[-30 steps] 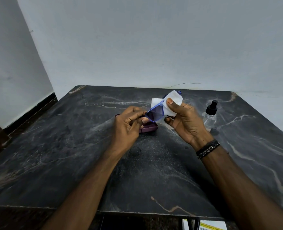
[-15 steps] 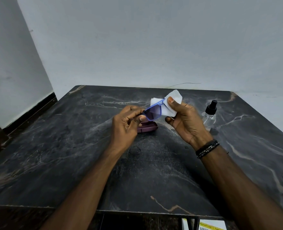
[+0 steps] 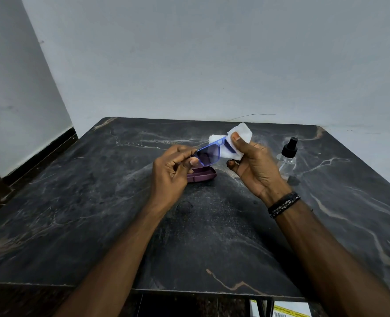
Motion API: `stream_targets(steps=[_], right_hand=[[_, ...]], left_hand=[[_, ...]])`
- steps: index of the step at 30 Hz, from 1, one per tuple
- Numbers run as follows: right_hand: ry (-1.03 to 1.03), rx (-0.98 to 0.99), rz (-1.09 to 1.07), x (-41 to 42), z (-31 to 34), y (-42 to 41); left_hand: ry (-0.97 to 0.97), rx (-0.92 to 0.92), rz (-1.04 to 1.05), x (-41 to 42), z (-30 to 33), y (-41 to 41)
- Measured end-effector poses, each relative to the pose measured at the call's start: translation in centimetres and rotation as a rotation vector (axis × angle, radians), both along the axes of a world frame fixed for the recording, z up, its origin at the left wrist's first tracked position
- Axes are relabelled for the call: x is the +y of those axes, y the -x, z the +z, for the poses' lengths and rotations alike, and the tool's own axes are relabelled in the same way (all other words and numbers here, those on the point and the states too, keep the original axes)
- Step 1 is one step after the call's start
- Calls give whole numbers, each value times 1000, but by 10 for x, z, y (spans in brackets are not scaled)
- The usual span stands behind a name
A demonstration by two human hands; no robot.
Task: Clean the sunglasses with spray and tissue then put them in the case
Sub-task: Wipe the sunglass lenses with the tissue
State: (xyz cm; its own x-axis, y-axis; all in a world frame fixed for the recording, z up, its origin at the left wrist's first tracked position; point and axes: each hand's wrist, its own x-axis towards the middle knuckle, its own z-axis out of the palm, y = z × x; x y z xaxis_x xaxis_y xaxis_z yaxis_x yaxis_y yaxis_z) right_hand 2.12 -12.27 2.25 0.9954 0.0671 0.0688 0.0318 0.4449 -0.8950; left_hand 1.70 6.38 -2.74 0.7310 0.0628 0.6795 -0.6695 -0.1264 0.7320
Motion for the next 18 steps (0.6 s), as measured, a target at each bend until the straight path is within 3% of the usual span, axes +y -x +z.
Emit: stream_targets(steps=[7, 18], right_hand=[[-88, -26, 32, -4, -1, -3], [28, -14, 9, 0, -5, 0]], left_hand=[[88, -6, 8, 0, 4, 2], [25, -21, 15, 2, 1, 2]])
